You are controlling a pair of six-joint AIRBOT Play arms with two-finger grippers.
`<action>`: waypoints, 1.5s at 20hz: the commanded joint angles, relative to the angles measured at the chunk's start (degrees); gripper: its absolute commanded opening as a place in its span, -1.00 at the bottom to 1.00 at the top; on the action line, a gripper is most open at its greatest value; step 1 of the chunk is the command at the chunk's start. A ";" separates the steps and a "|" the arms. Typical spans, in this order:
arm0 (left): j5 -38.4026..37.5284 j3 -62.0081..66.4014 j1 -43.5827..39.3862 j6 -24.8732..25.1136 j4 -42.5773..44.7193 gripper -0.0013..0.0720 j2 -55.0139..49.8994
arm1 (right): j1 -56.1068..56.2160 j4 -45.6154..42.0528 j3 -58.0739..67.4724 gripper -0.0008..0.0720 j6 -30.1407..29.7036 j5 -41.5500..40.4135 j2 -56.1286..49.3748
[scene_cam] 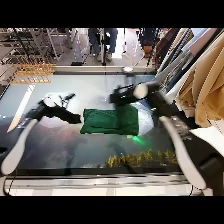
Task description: Fold the clothes and pants, and hang the long-sleeved shirts on hangers.
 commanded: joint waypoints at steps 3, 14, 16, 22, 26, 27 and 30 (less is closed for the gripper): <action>-6.34 0.22 8.41 -1.18 -1.01 -0.95 11.61 | 9.31 19.02 3.13 -0.79 -11.32 -16.85 -15.50; 0.92 0.22 -2.25 2.08 -5.92 -0.95 -1.05 | -17.20 4.13 2.78 0.48 -5.35 20.79 -2.54; 1.70 0.24 -3.74 1.14 -5.88 -0.95 -4.48 | -22.23 6.43 -4.00 0.53 -5.53 22.12 -0.96; 2.45 0.28 -4.04 -4.61 -5.29 -0.96 -10.01 | -32.00 28.59 -20.65 0.85 -21.20 14.05 -5.77; 4.28 0.96 -4.15 -8.52 0.00 -0.96 -10.01 | -30.93 37.77 -17.03 0.95 -28.85 13.38 -14.27; 4.31 1.07 -4.15 -8.52 0.11 -0.96 -10.01 | -30.40 39.23 -15.45 0.95 -29.53 13.92 -16.11; 4.28 1.25 -4.15 -8.92 -0.13 -0.96 -9.99 | -28.06 41.97 -8.63 0.94 -29.42 18.93 -21.03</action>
